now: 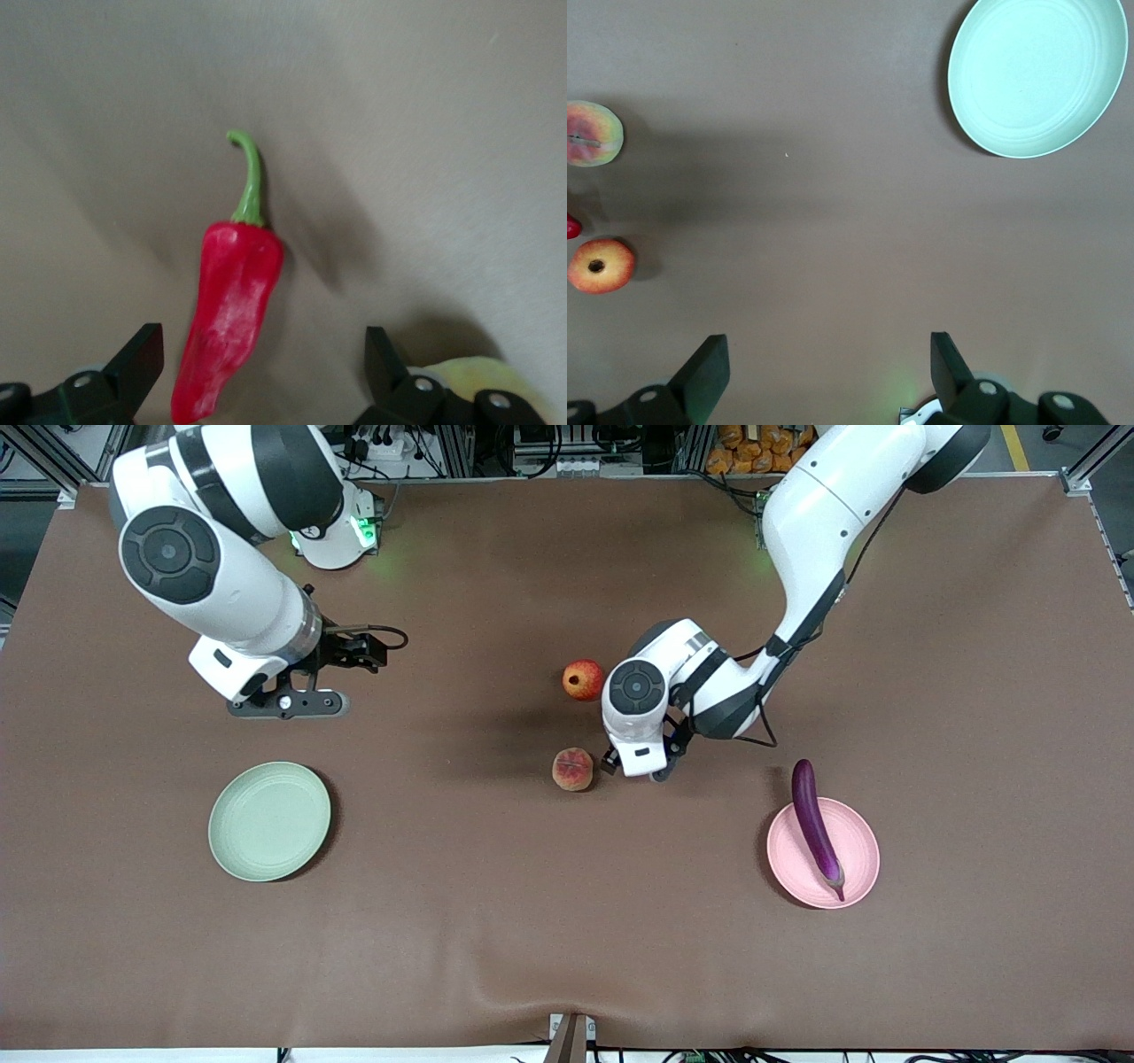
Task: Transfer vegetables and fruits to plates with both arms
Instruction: 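Grasp the chili with the left gripper while the right gripper reaches the apple, then carry the chili to the pink plate while the right gripper grasps the apple, then release the chili on the pink plate while the right gripper carries the apple, then place the apple on the green plate and move the right gripper to the peach, then grasp the halved peach with the right gripper, then carry the peach with the right gripper and lower it onto the green plate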
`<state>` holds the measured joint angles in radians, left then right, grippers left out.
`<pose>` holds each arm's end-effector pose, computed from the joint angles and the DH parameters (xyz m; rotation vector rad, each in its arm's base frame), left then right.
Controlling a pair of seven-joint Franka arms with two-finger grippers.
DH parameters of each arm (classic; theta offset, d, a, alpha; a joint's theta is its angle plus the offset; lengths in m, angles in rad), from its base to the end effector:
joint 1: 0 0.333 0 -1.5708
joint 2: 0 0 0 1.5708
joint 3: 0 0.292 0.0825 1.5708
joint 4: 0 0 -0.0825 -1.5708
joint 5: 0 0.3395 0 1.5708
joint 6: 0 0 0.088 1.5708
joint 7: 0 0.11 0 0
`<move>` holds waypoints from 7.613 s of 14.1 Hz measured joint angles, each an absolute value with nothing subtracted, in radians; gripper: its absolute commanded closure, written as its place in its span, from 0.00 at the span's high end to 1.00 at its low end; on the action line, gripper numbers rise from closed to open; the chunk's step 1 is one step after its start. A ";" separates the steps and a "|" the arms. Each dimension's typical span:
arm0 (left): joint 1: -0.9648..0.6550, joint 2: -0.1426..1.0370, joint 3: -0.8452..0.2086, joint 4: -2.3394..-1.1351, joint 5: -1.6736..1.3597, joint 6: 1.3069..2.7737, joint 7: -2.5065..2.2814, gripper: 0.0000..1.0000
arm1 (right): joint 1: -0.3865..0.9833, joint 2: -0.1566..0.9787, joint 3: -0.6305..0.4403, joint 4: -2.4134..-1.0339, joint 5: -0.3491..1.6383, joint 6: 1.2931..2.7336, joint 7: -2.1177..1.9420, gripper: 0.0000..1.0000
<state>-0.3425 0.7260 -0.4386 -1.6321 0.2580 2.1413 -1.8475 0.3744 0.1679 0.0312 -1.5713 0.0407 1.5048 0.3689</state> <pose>0.4715 -0.4082 0.2208 -2.6629 -1.4343 0.1801 0.4936 0.2158 0.5043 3.0741 0.0535 -0.3619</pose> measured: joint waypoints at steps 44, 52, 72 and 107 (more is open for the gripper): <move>0.272 0.706 -0.442 -1.491 0.279 2.159 -0.675 1.00 | 0.432 0.416 -0.008 -1.695 0.170 1.926 0.784 0.05; 0.268 0.356 -0.465 -1.463 0.273 1.865 -0.567 1.00 | 0.129 0.492 -0.008 -1.672 -0.145 2.021 0.240 0.08; 0.058 -0.016 -0.100 -1.516 0.026 1.512 -0.198 1.00 | 0.308 0.587 0.163 -1.533 0.133 2.043 0.539 1.00; 0.051 -0.038 -0.125 -1.576 0.023 1.511 -0.197 1.00 | 0.090 0.695 -0.011 -1.445 0.096 2.058 0.166 0.23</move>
<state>0.0511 -0.0378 -0.1249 -1.5762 0.0233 1.5107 -0.1970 0.0899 0.6953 -0.0109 -1.4454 0.0960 2.0575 0.1664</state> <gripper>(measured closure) 0.000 0.207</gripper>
